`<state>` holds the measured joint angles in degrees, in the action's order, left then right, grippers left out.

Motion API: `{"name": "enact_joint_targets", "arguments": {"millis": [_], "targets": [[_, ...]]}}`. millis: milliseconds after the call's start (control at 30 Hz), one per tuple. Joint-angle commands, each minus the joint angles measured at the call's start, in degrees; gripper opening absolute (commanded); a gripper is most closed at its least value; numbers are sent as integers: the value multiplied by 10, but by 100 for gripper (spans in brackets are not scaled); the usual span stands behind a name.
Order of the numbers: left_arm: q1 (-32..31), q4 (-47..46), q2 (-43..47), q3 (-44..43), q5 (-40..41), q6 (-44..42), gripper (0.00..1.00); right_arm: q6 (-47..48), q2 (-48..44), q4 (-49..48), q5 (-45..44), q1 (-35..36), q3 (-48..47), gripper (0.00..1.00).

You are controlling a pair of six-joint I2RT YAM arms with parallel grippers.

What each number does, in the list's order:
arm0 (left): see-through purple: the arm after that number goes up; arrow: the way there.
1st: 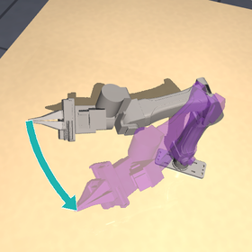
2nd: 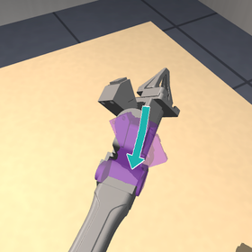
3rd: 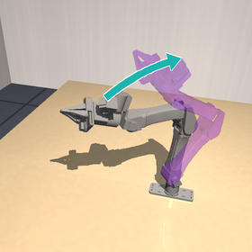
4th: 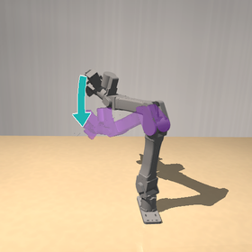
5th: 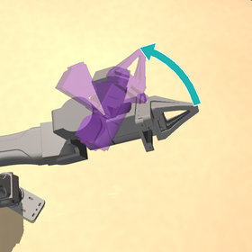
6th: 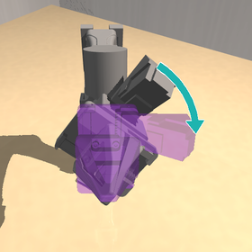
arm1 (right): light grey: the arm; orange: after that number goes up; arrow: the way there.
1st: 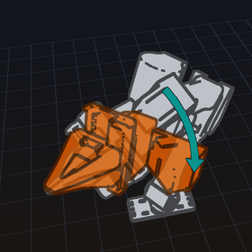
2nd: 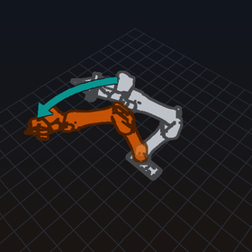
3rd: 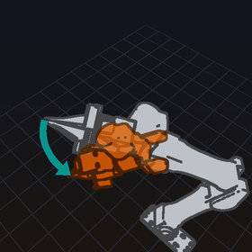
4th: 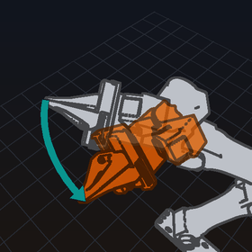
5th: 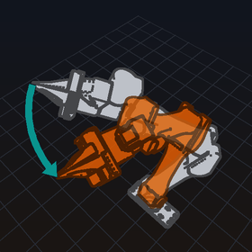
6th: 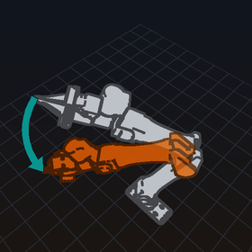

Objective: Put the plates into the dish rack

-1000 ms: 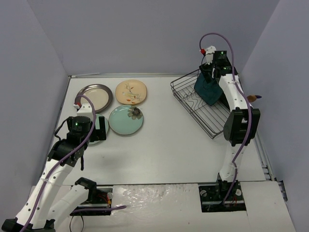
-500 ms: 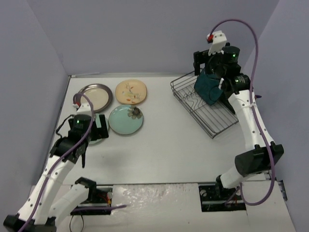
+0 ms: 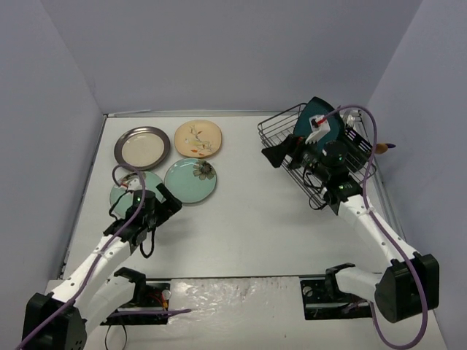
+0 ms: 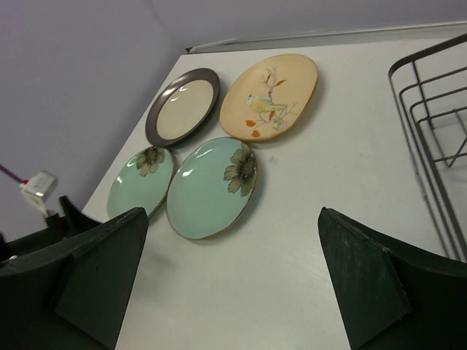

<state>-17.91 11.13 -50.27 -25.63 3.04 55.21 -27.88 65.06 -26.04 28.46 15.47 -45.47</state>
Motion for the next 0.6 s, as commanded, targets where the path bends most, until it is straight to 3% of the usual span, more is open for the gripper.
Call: {"name": "enact_joint_targets", "arguments": {"millis": [0, 300, 567], "targets": [[3, -202, -30, 25, 31, 105, 96, -64, -59, -153, 41, 6, 50, 100], [4, -390, -205, 54, 20, 156, 79, -65, -95, -159, 66, 10, 108, 100], [4, -465, -286, 74, 47, 206, 60, -54, -125, -154, 66, 13, 128, 100]]}}
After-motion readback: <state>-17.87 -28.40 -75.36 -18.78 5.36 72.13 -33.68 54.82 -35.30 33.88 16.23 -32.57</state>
